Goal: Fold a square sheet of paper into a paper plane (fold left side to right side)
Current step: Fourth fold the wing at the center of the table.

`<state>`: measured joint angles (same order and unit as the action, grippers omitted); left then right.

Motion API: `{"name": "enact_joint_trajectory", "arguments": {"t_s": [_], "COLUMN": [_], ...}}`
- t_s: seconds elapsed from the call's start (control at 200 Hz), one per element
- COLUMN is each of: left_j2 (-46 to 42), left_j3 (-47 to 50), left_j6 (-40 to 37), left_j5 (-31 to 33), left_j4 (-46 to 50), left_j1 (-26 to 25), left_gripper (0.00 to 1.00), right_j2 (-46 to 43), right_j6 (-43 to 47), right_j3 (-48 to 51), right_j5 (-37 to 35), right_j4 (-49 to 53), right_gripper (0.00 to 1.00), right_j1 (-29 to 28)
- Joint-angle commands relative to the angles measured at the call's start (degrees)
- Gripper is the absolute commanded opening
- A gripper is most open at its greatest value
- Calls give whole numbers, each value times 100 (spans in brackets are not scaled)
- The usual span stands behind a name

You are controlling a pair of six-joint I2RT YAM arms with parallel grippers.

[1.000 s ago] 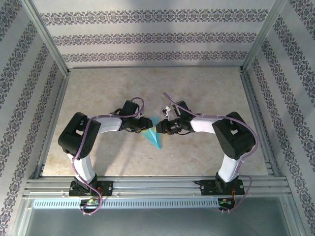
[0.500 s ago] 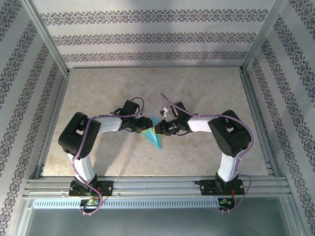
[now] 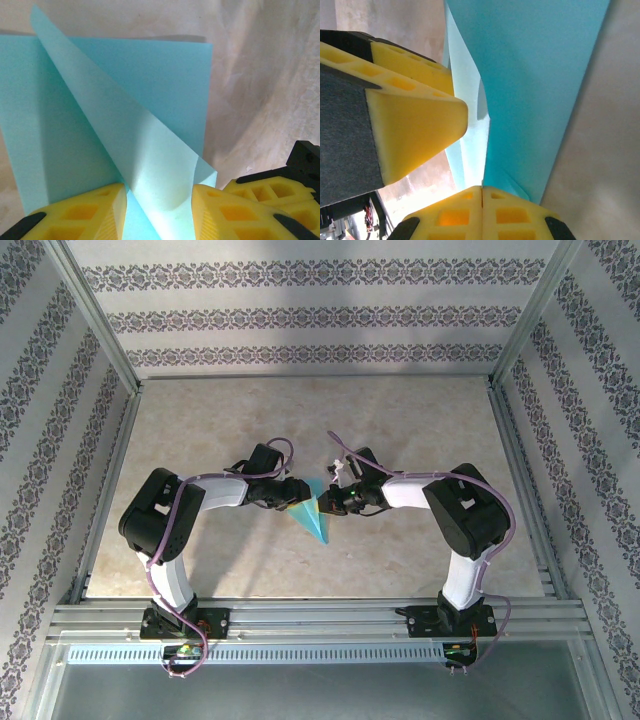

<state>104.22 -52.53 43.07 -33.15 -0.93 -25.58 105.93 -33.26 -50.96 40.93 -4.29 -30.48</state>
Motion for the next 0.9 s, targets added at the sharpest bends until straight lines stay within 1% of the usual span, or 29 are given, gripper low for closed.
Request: {"name": "enact_joint_trajectory", "arguments": {"t_s": [0.0,0.894], "left_j2": [116,131], "left_j3": [-68,-77], "left_j6": [-139,-145], "left_j5": [132,142], "left_j4": [301,325], "left_j1": [-109,-121], "left_gripper": [41,41], "right_j2": [-46,-29], "right_j6": [144,264], "right_j3": [-59,-89], "right_j5": [-202,-515], "right_j4": [153,377], "right_gripper": [4,3], "right_j1": [60,90]}}
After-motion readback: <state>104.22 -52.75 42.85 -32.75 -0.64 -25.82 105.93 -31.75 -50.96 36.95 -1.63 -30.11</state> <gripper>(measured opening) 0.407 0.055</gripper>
